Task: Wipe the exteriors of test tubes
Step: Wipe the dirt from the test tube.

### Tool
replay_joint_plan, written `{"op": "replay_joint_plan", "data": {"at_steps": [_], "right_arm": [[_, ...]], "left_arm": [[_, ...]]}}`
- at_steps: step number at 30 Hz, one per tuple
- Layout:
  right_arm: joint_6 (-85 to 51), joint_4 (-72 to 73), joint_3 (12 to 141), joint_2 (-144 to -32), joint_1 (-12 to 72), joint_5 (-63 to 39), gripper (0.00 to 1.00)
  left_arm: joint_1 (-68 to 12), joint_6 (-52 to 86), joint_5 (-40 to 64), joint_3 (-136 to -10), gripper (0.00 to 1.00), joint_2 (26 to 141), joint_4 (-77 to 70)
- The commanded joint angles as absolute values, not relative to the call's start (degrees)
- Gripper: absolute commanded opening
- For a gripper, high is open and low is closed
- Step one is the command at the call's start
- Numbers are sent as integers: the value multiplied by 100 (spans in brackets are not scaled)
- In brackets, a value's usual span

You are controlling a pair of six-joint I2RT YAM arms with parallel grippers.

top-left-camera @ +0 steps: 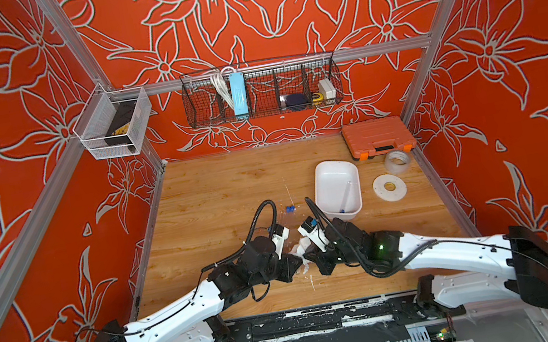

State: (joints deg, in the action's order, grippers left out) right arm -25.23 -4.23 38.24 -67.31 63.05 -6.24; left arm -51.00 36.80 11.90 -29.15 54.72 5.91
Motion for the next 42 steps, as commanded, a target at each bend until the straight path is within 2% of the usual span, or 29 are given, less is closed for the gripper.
{"op": "replay_joint_plan", "data": {"at_steps": [1, 14, 25, 42], "right_arm": [[-2628, -238, 3720, -6568, 6337, -334, 0], [-2654, -55, 3664, -6414, 6335, -444, 0], [-2476, -231, 3718, -6144, 6287, 14, 0], [-2066, -223, 4041, -6321, 5297, -583, 0]], "left_arm": [[-5133, 3838, 1525, -3069, 9, 5257, 353], [-5133, 4219, 1889, -2802, 9, 4868, -120], [-5133, 4254, 1930, -2645, 8, 4891, -1], [-5142, 4359, 2005, -2459, 9, 4491, 176]]}}
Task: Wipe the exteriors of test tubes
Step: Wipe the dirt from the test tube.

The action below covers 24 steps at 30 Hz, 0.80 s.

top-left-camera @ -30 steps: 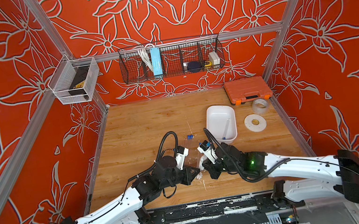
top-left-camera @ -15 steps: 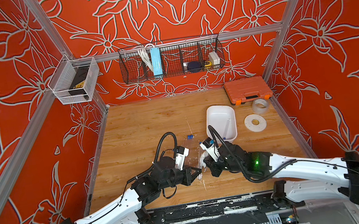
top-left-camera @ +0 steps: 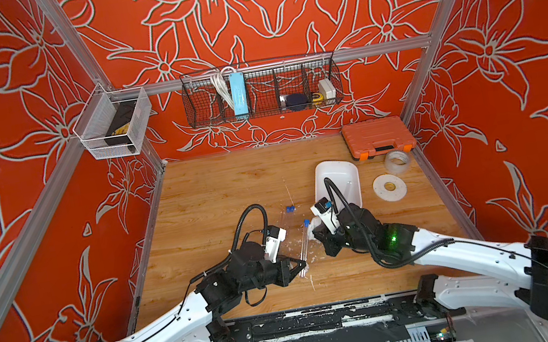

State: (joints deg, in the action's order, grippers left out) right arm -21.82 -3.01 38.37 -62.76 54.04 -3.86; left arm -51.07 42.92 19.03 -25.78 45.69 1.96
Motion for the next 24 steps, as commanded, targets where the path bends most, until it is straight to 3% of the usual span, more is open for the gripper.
{"op": "replay_joint_plan", "data": {"at_steps": [1, 12, 24], "right_arm": [[-2057, -191, 4061, -6332, 5245, -642, 0], [-1892, -547, 4333, -6262, 4713, -866, 0], [-1992, -1401, 4197, -6204, 4605, -1375, 0]], "left_arm": [[-5142, 4384, 2034, -2421, 9, 4491, 127], [-5142, 4173, 1708, -2367, 9, 4737, 360], [-5692, 3586, 179, -2716, 9, 6200, 722]]}}
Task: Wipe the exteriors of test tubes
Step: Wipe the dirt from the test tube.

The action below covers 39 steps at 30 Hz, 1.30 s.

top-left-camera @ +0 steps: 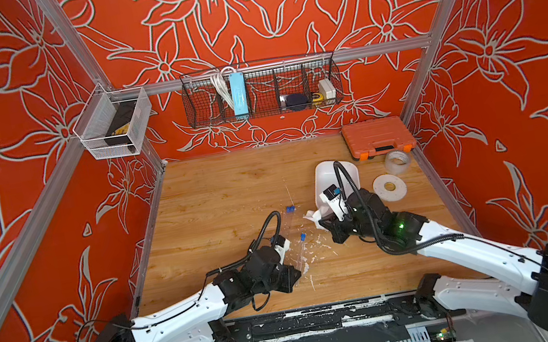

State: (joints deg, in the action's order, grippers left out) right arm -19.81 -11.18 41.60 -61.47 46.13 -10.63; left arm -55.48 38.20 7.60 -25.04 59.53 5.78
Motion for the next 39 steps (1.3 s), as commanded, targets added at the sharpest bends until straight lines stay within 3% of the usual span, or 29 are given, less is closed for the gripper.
{"op": "replay_joint_plan", "data": {"at_steps": [1, 19, 39], "right_arm": [[-2027, -1411, 4147, -6244, 4615, -1428, 0], [-2550, -963, 4012, -7794, 5226, -1912, 0], [-2782, -180, 3964, -8920, 5370, -2022, 0]], "left_arm": [[-5764, 3555, 44, -2777, 9, 6345, 753], [-6362, 3317, -826, -3408, 9, 8036, 633], [-6425, 3361, -978, -3445, 11, 8456, 644]]}}
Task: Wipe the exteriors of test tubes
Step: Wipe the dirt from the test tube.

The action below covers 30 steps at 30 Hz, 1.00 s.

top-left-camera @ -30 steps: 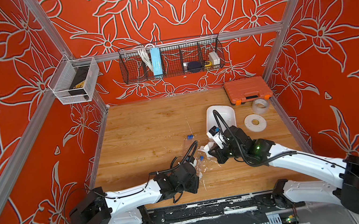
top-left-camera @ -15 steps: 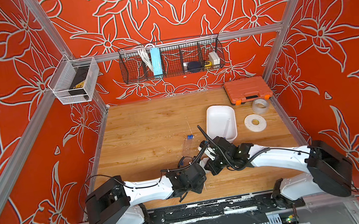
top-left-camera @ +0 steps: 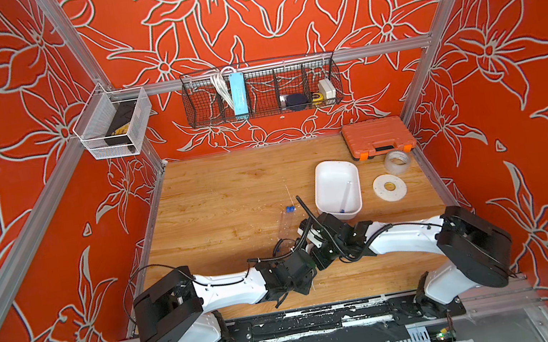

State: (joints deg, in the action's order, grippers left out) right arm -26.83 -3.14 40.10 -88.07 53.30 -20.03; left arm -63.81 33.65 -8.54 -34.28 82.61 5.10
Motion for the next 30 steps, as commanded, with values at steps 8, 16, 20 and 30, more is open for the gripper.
{"op": "replay_joint_plan", "data": {"at_steps": [8, 16, 20, 30], "right_arm": [[-2512, -668, 4268, -9015, 5287, -1661, 0], [-2280, -822, 4377, -9086, 4939, -1740, 0], [-2088, -979, 4429, -9027, 4692, -1749, 0], [-1919, -1164, 4501, -8921, 4416, -1897, 0]], "left_arm": [[-6425, 3358, -958, -3386, 10, 8525, 642], [-6425, 3451, -973, -3244, 10, 8489, 607], [-6425, 3455, -984, -3208, 10, 8491, 611], [-6425, 3508, -998, -3223, 9, 8548, 546]]}}
